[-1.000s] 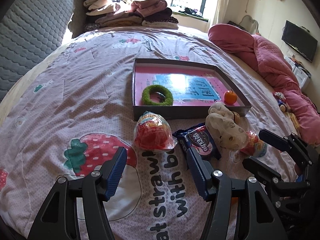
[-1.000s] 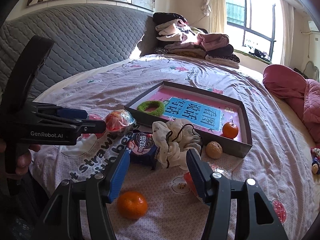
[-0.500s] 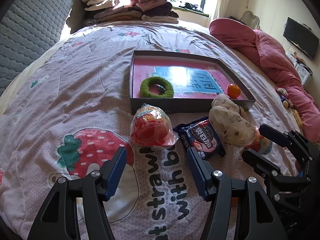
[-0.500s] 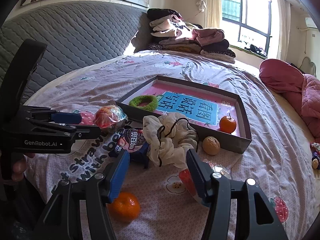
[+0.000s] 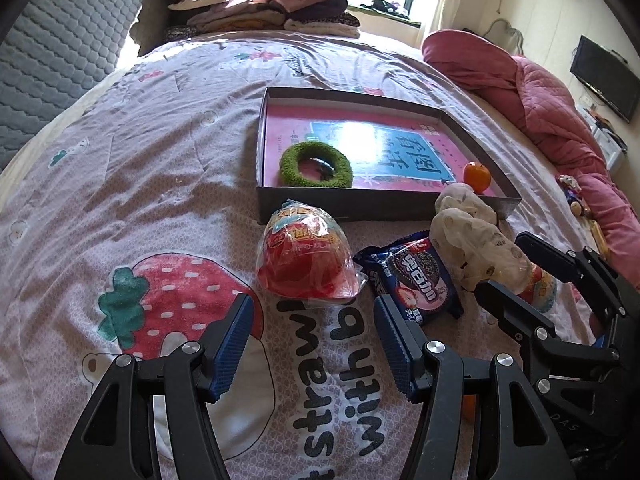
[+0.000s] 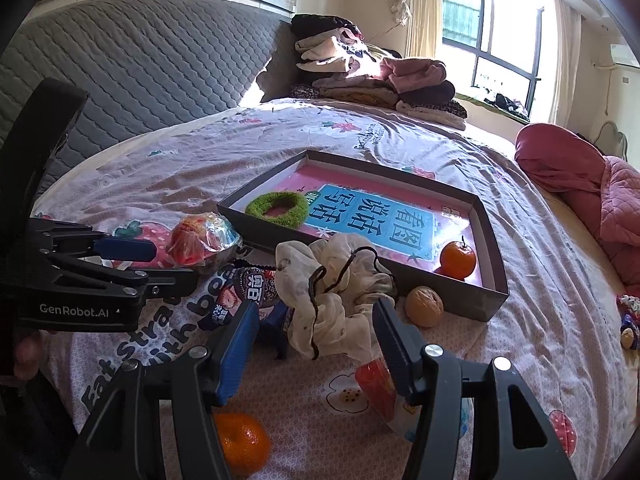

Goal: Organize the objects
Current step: 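Close left tool on the red wrapped ball while right tool grasps the white scrunchie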

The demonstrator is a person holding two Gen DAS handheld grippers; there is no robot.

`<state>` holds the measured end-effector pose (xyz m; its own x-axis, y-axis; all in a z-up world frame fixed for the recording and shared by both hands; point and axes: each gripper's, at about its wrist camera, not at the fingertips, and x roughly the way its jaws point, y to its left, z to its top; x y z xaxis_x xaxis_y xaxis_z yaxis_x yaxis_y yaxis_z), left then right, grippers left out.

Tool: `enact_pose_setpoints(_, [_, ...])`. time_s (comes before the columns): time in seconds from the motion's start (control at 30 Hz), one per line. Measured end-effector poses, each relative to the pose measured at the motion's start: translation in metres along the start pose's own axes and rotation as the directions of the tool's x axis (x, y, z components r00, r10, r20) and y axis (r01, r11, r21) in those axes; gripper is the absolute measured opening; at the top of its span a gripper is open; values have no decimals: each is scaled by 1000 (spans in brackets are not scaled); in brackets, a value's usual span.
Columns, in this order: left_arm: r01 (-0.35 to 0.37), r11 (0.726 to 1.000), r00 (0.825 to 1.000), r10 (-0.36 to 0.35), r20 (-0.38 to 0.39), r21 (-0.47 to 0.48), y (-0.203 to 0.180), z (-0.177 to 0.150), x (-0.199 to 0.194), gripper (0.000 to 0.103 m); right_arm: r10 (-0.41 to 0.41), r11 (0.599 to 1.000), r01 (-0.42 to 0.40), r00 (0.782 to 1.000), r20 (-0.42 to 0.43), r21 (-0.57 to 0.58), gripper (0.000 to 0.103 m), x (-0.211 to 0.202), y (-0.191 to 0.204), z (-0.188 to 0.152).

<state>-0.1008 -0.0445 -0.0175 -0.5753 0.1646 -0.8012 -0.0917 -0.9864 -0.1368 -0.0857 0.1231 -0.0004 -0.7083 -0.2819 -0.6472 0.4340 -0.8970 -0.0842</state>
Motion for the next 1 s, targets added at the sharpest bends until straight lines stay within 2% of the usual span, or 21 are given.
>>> enact_pose_setpoints(0.33, [-51,999,999,51,9,2,3,9,11,64,-7,1000,7,999,-32,4,58,16,-2,1])
enact_pose_setpoints(0.57, [-53,999,998,53,34,-10,7,13,13,64,-8,1000,8,999,-42,7,37,21,-4,2])
enact_pose_setpoints(0.63, [-53,998,998,54,41,-18,9,15,15,64,0,1000,1,999,-41,12,33,21,-5,1])
enact_pose_setpoints(0.7, [-44,999,998,45,40,-31,12,17,17,59,2,1000,-2,999,-41,14,26,21,-6,1])
enact_pose_setpoints(0.77, [-31,999,999,32,39,-45,14,18,19,52,6,1000,-5,999,-39,13,24,21,-6,1])
enact_pose_setpoints(0.87, [-24,999,999,26,41,-44,14,18,22,52,13,1000,-13,999,-33,16,19,19,-6,1])
enact_pose_setpoints(1.0, [-10,999,999,12,42,-53,14,17,23,50,21,1000,-20,999,-28,19,19,18,-6,0])
